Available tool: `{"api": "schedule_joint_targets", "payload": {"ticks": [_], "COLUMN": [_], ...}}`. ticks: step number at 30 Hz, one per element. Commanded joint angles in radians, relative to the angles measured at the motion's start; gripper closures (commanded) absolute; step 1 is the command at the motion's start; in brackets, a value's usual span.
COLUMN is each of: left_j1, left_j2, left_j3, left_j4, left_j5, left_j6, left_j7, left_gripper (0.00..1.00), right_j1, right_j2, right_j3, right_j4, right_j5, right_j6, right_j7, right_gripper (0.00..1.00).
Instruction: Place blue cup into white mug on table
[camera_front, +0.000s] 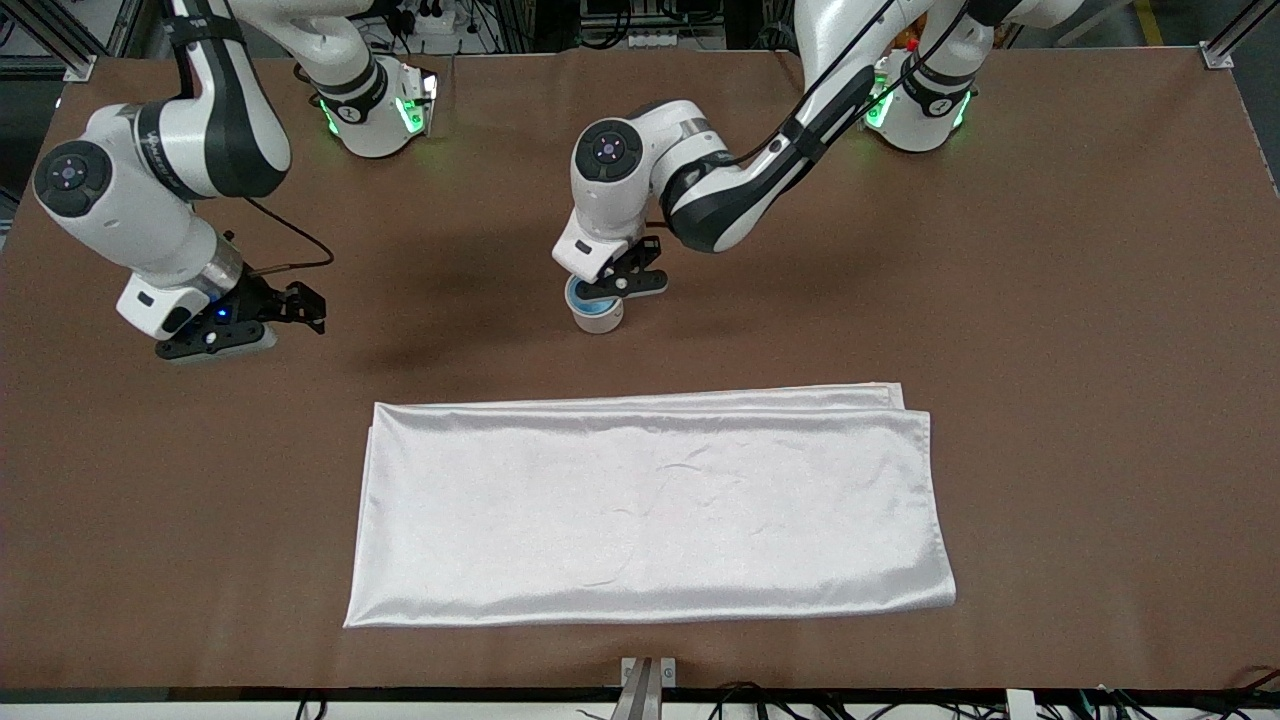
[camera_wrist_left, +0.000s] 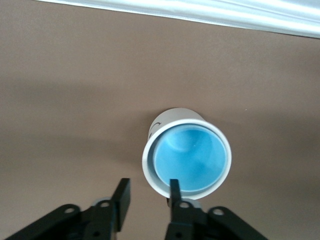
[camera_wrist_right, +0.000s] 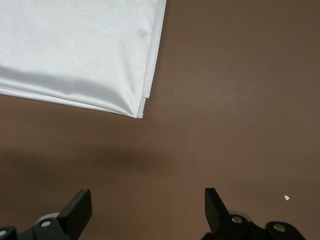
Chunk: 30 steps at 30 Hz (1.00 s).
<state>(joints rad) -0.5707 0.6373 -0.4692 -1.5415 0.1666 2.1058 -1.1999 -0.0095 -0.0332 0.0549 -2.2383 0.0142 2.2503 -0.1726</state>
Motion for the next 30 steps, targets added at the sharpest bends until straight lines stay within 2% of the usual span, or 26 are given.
{"api": "schedule_joint_targets", "payload": {"ticks": [1, 4, 7, 10, 16, 26, 30], "left_j1": [-0.008, -0.002, 0.015, 0.060, 0.118, 0.227, 0.294], "left_j2": [0.004, -0.013, -0.054, -0.105, -0.205, -0.350, -0.401], "left_j3": [0.006, 0.006, 0.012, 0.023, 0.029, 0.027, 0.023], "left_j4": [0.035, 0.037, 0.037, 0.034, 0.035, 0.037, 0.035], "left_j5": [0.016, 0.017, 0.021, 0.030, 0.047, 0.047, 0.033], "left_j6": [0.000, -0.001, -0.009, -0.018, -0.076, -0.227, -0.279], "left_j7": [-0.024, -0.024, -0.012, -0.004, 0.055, 0.241, 0.353], "left_gripper": [0.00, 0.00, 0.00, 0.00, 0.00, 0.00, 0.00], "right_j1": [-0.027, -0.027, -0.027, -0.029, -0.030, -0.026, -0.024], "right_j2": [-0.022, -0.022, -0.016, -0.011, -0.010, 0.004, 0.003], "right_j3": [0.008, 0.008, 0.008, 0.008, 0.008, 0.010, 0.010], "right_j4": [-0.017, 0.006, 0.069, 0.134, 0.221, 0.430, 0.488], "right_j5": [0.010, 0.010, 0.010, 0.010, 0.009, 0.007, 0.004], "right_j6": [0.008, -0.021, -0.115, -0.210, -0.304, -0.491, -0.518], "right_j7": [-0.051, -0.045, -0.036, -0.018, -0.015, 0.048, 0.053], "right_gripper": [0.00, 0.00, 0.00, 0.00, 0.00, 0.00, 0.00]}}
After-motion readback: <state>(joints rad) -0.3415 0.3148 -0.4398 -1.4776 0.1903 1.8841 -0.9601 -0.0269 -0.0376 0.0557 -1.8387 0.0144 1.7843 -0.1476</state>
